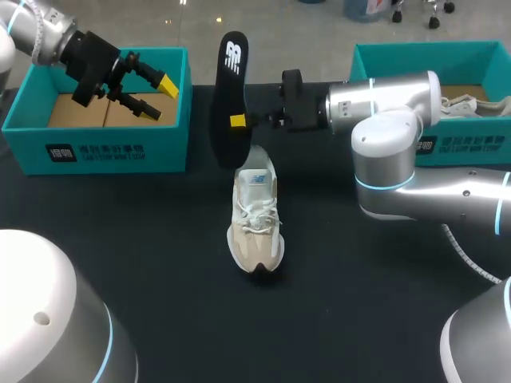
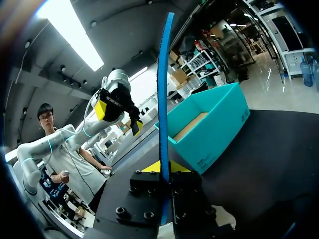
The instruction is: Take the shoe out of the shoebox, open the shoe tongue, remove and reinsert the insole, then place the shoe into the shoebox
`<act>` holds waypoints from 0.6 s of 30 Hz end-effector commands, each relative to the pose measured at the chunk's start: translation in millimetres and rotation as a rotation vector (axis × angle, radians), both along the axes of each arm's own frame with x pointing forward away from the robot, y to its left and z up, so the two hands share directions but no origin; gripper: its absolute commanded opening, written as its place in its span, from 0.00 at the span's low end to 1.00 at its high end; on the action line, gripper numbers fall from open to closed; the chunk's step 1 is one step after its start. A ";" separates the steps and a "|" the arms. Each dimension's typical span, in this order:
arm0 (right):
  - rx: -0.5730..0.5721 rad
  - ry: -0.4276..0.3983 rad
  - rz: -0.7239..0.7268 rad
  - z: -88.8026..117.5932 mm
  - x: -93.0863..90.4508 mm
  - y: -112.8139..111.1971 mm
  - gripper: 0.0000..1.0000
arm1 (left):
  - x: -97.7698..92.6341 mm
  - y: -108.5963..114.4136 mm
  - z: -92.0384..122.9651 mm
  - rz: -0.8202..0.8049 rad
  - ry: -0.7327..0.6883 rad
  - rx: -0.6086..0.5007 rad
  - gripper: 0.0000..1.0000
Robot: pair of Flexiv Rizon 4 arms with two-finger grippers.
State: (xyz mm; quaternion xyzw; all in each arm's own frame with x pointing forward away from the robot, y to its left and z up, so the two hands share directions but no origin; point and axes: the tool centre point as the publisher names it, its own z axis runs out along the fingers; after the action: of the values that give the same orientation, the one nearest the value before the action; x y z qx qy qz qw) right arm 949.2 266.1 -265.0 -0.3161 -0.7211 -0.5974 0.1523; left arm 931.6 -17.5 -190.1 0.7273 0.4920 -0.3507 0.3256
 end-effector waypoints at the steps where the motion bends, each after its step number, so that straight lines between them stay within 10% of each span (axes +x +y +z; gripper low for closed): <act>1: 0.000 -0.001 -0.003 -0.7 0.0 1.9 0.00 | -0.1 0.5 0.5 -0.001 -0.001 0.003 1.00; 18: 0.004 -0.013 0.040 -6.1 3.9 -29.1 0.00 | -0.1 0.5 0.5 -0.001 -0.001 0.003 1.00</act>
State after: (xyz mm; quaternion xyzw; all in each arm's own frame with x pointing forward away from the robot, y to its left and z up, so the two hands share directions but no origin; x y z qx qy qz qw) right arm 954.9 245.8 -274.2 -0.2980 -0.7256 -0.5996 0.1586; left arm 931.6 -17.4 -190.1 0.7273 0.4920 -0.3507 0.3255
